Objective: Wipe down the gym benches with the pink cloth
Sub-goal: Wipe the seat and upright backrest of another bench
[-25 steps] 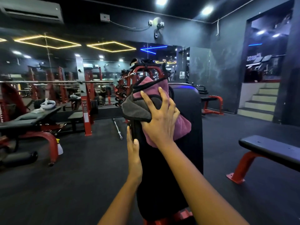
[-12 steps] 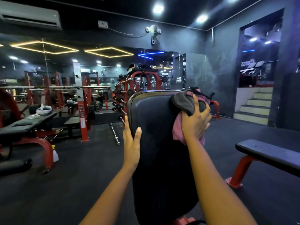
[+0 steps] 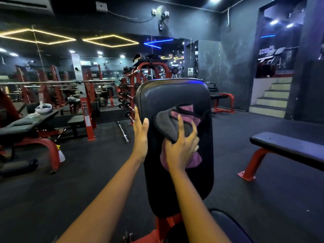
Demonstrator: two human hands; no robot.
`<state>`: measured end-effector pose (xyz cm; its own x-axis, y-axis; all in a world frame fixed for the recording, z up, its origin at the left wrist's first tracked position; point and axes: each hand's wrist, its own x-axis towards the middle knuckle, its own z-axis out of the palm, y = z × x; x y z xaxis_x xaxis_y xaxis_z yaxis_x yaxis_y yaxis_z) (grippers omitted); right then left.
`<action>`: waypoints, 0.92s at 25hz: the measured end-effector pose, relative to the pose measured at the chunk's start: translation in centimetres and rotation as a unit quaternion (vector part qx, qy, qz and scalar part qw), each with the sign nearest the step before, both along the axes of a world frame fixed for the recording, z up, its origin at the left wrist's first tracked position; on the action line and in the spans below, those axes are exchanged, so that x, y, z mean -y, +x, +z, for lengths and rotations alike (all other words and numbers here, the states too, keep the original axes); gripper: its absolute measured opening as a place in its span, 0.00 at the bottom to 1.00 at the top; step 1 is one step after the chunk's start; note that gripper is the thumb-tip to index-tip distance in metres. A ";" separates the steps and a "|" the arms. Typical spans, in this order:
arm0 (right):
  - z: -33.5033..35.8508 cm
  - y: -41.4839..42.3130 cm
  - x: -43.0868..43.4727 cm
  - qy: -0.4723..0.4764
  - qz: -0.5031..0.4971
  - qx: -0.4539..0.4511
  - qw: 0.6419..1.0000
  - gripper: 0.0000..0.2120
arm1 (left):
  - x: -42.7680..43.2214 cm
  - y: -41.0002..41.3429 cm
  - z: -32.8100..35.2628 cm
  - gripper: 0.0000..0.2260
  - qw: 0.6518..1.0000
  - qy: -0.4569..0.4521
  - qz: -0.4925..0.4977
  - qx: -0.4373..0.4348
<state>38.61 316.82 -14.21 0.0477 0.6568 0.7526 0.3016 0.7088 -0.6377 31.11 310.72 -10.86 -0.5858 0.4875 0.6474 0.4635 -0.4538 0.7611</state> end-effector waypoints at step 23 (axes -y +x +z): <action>-9.9 4.9 -9.0 -0.196 -0.028 -0.086 0.976 0.29 | 1.1 3.1 -8.3 0.36 0.991 -0.115 0.071 -0.001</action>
<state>43.52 325.82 -24.07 0.1962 0.8851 0.4219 0.1970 0.3859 -0.9013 34.18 309.59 -19.20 -0.6573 0.5353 0.5305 0.5118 -0.1996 0.8356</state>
